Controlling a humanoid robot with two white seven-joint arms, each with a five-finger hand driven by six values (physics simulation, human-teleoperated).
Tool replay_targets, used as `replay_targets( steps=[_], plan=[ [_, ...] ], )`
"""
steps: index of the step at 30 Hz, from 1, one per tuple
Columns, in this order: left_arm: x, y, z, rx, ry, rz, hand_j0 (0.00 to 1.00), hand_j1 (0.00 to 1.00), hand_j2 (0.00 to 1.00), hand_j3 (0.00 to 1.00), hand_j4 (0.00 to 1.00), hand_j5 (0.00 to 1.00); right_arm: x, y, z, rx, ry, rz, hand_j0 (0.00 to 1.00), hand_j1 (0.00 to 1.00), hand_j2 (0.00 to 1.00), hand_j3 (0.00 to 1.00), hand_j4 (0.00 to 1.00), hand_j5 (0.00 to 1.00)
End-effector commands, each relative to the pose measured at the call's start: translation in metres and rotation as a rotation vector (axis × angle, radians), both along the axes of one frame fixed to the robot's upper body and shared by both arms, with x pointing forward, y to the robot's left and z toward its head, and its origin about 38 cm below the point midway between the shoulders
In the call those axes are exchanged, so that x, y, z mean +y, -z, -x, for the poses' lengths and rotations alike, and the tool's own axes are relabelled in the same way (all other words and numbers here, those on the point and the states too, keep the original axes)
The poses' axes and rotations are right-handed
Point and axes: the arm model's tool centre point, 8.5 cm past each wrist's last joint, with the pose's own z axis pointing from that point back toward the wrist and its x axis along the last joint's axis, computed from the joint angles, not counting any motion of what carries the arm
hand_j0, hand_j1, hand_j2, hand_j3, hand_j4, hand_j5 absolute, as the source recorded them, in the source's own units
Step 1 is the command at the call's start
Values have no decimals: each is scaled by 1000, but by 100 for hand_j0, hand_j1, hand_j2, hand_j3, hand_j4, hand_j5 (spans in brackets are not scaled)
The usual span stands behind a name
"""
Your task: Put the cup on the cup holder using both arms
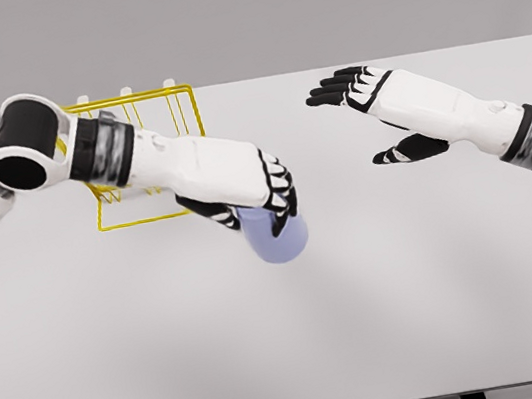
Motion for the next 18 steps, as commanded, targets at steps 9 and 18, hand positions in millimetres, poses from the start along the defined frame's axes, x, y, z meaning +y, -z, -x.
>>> replay_targets(
  steps=[9, 18],
  plan=[
    [18, -28, -1, -20, -38, 69, 50, 50, 50, 50, 50, 50, 2, 1, 0, 7, -4, -8, 100, 100, 100, 100, 100, 100],
    [32, -50, 0, -38, -62, 113, 50, 50, 50, 50, 50, 50, 7, -3, 6, -13, -24, -5, 100, 100, 100, 100, 100, 100]
  ],
)
